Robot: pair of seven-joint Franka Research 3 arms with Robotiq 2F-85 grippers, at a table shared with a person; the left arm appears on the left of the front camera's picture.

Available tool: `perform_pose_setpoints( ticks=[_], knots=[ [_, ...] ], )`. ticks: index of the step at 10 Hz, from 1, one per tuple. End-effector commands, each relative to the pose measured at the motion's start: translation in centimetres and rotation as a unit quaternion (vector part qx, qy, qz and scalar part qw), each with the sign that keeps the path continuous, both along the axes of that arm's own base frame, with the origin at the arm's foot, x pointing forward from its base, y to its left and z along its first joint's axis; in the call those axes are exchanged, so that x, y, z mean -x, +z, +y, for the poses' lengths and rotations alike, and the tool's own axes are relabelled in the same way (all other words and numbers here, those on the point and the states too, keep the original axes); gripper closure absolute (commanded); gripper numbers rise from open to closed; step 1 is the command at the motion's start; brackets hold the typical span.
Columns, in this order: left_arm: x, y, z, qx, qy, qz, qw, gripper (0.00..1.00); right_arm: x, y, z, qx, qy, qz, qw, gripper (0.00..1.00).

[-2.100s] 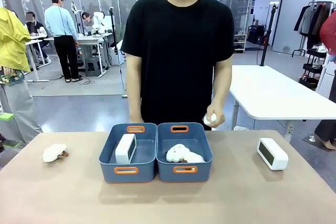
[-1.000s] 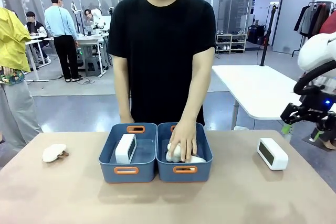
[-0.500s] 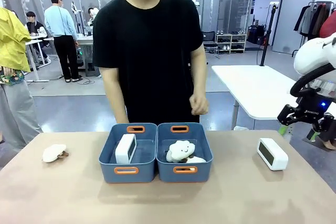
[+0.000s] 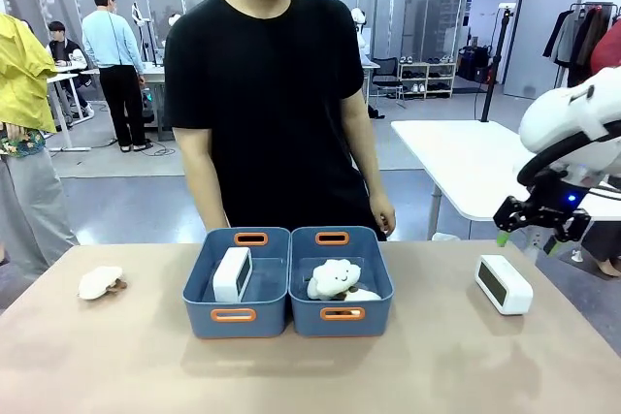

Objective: Sort the digital clocks into the basket.
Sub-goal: Pick up the Digital clock from the table and place it into the empty Plastic storage basket.

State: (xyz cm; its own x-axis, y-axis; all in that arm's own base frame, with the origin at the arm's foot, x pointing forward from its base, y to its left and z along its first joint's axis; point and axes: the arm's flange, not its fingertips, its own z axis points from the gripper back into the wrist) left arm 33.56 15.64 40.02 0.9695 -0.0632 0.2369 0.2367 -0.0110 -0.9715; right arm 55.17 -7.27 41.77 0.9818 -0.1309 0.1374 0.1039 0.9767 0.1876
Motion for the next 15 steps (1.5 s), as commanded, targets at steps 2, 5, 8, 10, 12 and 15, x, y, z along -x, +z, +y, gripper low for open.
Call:
perform_pose_setpoints(
  ticks=[2, 5, 8, 10, 12, 15],
  knots=[
    [-0.5, 0.3, 0.1, -0.011, 0.002, 0.006, 1.000, 0.00, -3.0, -3.3, -0.3, 0.021, -0.015, 0.003, 1.000, 0.00],
    [-0.5, 0.3, 0.1, -0.011, 0.002, 0.006, 1.000, 0.00, -4.7, -6.2, 0.3, -0.010, 0.025, 0.027, 0.999, 0.00],
    [-0.5, 0.3, 0.1, -0.011, 0.002, 0.006, 1.000, 0.00, -6.2, -9.4, 0.8, 0.012, 0.002, 0.076, 0.997, 0.00],
    [-0.5, 0.3, 0.1, -0.011, 0.002, 0.006, 1.000, 0.00, -6.6, -10.4, 1.6, 0.046, 0.004, 0.085, 0.995, 0.06],
    [-0.5, 0.3, 0.1, -0.011, 0.002, 0.006, 1.000, 0.00, -6.7, -10.6, 2.0, 0.047, 0.016, 0.082, 0.995, 0.26],
    [-0.5, 0.3, 0.1, -0.011, 0.002, 0.006, 1.000, 0.00, -6.3, -10.4, 2.3, 0.046, 0.007, 0.090, 0.995, 0.57]
  ],
)
